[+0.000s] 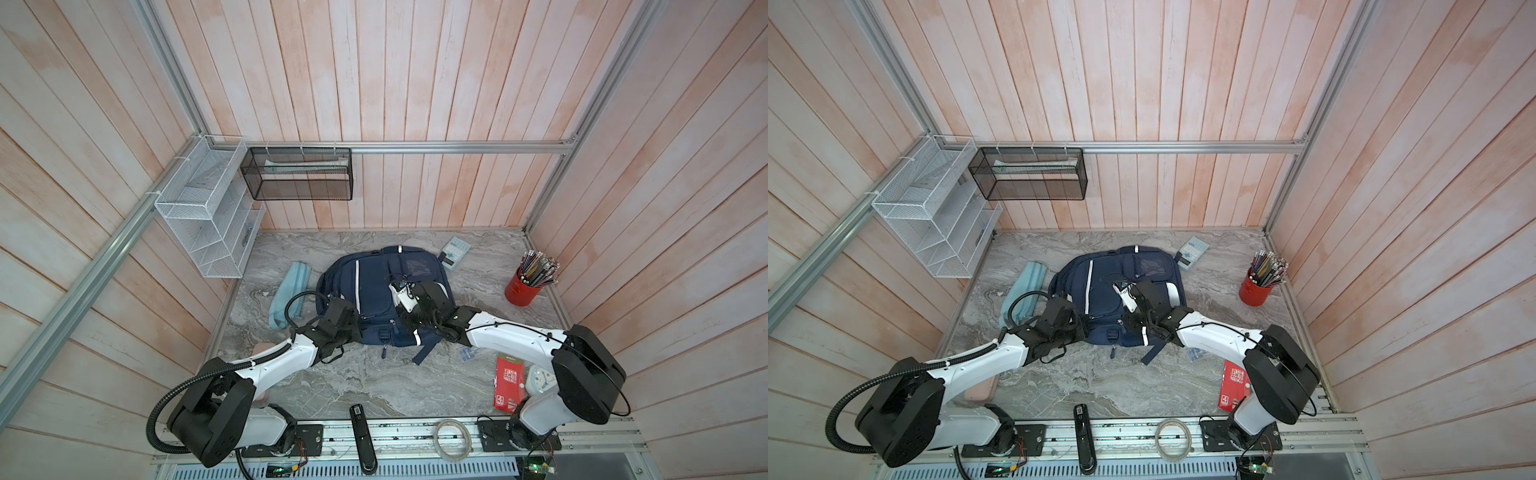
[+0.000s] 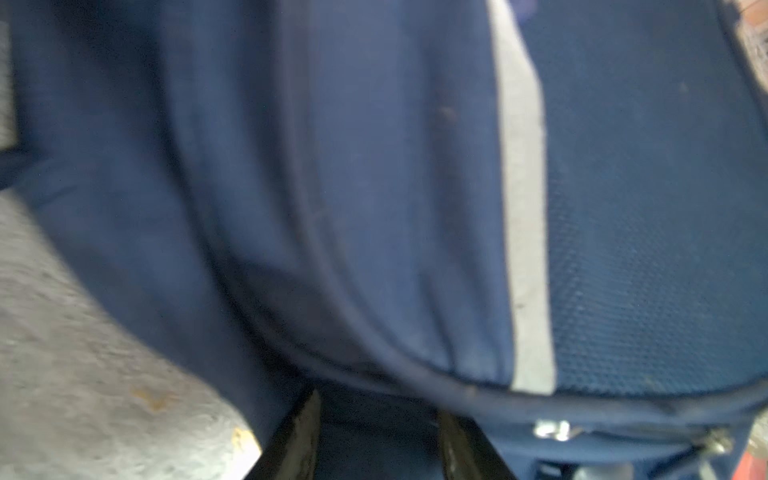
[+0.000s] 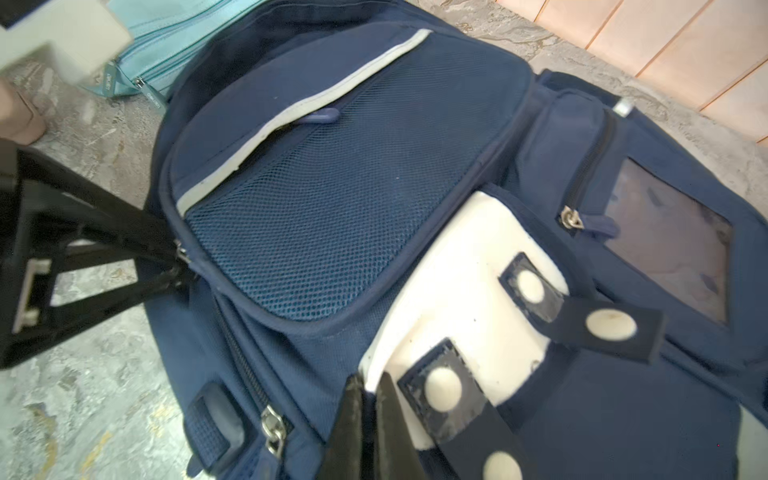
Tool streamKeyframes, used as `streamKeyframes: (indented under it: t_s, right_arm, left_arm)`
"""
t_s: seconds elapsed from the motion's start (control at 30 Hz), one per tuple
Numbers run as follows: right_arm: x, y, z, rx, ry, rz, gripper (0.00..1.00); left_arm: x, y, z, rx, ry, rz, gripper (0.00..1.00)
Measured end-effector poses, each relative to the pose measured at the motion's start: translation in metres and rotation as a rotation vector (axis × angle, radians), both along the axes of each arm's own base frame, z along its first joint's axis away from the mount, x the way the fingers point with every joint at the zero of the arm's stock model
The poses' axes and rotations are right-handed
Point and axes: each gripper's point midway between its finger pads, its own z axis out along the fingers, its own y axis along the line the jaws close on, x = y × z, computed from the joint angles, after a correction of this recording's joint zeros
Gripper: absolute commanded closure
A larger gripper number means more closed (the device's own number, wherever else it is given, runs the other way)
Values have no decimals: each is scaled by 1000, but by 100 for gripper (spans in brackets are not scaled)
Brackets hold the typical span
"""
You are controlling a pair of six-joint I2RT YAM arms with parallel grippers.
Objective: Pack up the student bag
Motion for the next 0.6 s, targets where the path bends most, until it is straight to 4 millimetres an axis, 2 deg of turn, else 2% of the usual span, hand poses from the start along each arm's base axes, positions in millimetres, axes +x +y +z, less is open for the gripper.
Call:
streamKeyframes:
  t_s: [0.1, 0.2, 0.27, 0.33, 0.4, 0.5, 0.6]
  right_arm:
    - [-3, 1, -2, 25, 40, -13, 100]
    - [-4, 1, -2, 59, 81, -32, 100]
    - [-3, 3, -2, 82, 105, -46, 100]
    - [-3, 4, -3, 94, 123, -53, 100]
    - [-4, 6, -5, 104, 142, -58, 100]
    - [-4, 9, -3, 124, 161, -55, 100]
    - [-6, 12, -1, 143, 176, -51, 100]
  left_arm:
    - [1, -2, 17, -3, -57, -16, 52]
    - [-13, -32, 50, -7, -179, -132, 52]
    - [-25, -59, 73, -28, -255, -220, 52]
    - [-28, -72, 83, -32, -294, -250, 50]
    - [-27, -76, 79, -13, -302, -255, 46]
    - [-31, -85, 57, 56, -279, -274, 42]
    - [-42, -100, 37, 120, -258, -327, 41]
